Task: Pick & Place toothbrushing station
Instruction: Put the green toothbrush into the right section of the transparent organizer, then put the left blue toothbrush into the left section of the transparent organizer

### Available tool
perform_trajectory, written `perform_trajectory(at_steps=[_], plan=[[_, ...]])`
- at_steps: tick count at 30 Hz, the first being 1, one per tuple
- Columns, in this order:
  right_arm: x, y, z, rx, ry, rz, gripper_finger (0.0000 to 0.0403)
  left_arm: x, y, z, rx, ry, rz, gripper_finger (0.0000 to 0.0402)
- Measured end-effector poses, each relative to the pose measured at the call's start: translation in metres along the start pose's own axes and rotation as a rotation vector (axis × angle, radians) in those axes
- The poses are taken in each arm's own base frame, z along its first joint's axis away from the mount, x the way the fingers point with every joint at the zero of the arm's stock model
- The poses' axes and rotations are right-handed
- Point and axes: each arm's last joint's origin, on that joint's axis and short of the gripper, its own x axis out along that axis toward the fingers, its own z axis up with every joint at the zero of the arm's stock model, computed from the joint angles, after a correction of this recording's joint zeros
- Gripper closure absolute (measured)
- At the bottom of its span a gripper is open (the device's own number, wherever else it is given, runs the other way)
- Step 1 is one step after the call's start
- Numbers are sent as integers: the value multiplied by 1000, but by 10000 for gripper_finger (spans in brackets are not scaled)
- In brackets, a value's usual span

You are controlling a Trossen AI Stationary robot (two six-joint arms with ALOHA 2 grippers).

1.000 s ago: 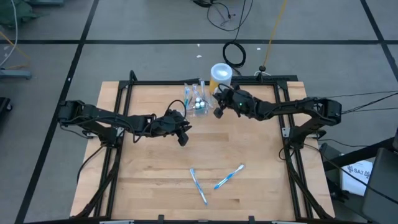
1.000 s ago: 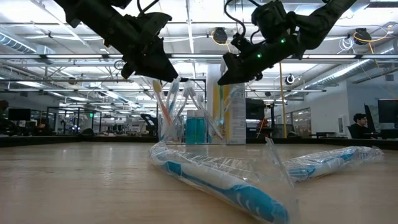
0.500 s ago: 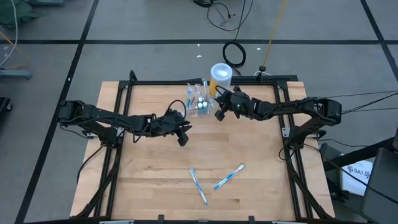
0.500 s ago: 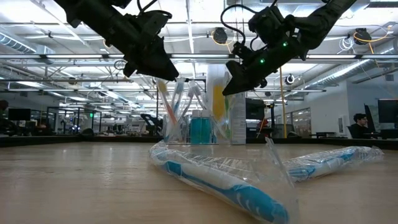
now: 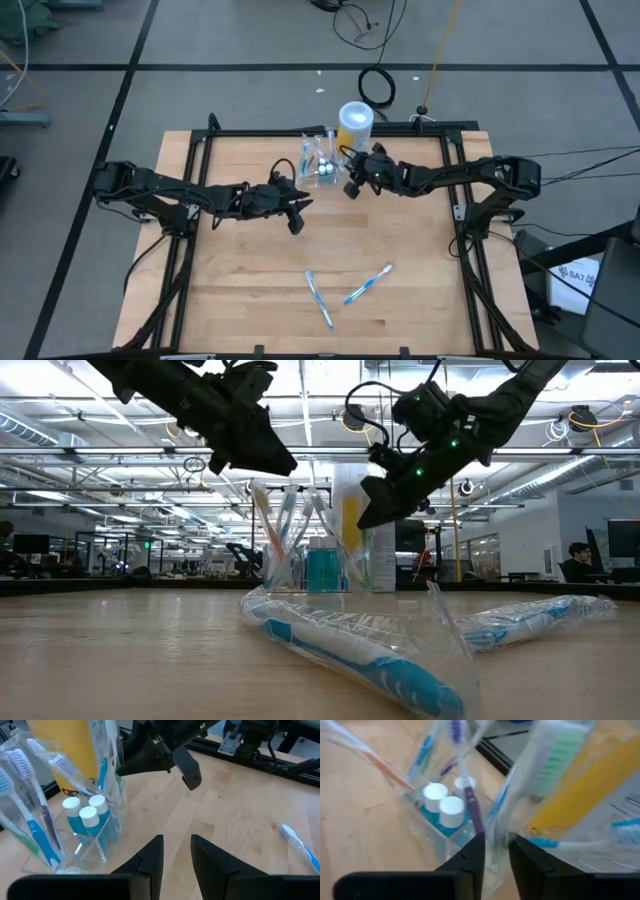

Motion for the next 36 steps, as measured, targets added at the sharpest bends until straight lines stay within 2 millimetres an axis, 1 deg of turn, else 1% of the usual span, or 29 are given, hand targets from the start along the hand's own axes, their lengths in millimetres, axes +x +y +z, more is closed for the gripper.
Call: perform_trajectory(at_steps=[3, 6, 9, 13, 19, 23, 26, 29, 33, 36], plan=[[-1, 2, 0, 3, 0, -4, 291, 0, 0, 0, 1, 0, 0, 298], [-6, 6, 4, -1, -21, 14, 266, 0, 0, 0, 1, 6, -12, 298], [-15, 10, 11, -16, -56, 32, 248, 0, -2, -1, 22, 28, -79, 298], [-27, 16, 15, -25, -63, 59, 234, -1, -6, -3, 60, 65, -221, 298], [-44, 23, 21, -16, -81, 101, 230, -6, -20, -7, 165, 96, -418, 298], [-52, 28, 24, -18, -98, 126, 235, -13, -34, -12, 242, 95, -499, 298], [-58, 32, 26, -4, -113, 147, 235, -20, -46, -16, 267, 99, -543, 298], [-64, 35, 28, 0, -128, 165, 234, -26, -56, -20, 259, 112, -581, 298], [-67, 41, 30, 1, -155, 187, 236, -31, -65, -25, 198, 152, -599, 298], [-69, 43, 30, 2, -164, 198, 236, -30, -73, -35, 181, 201, -603, 298]])
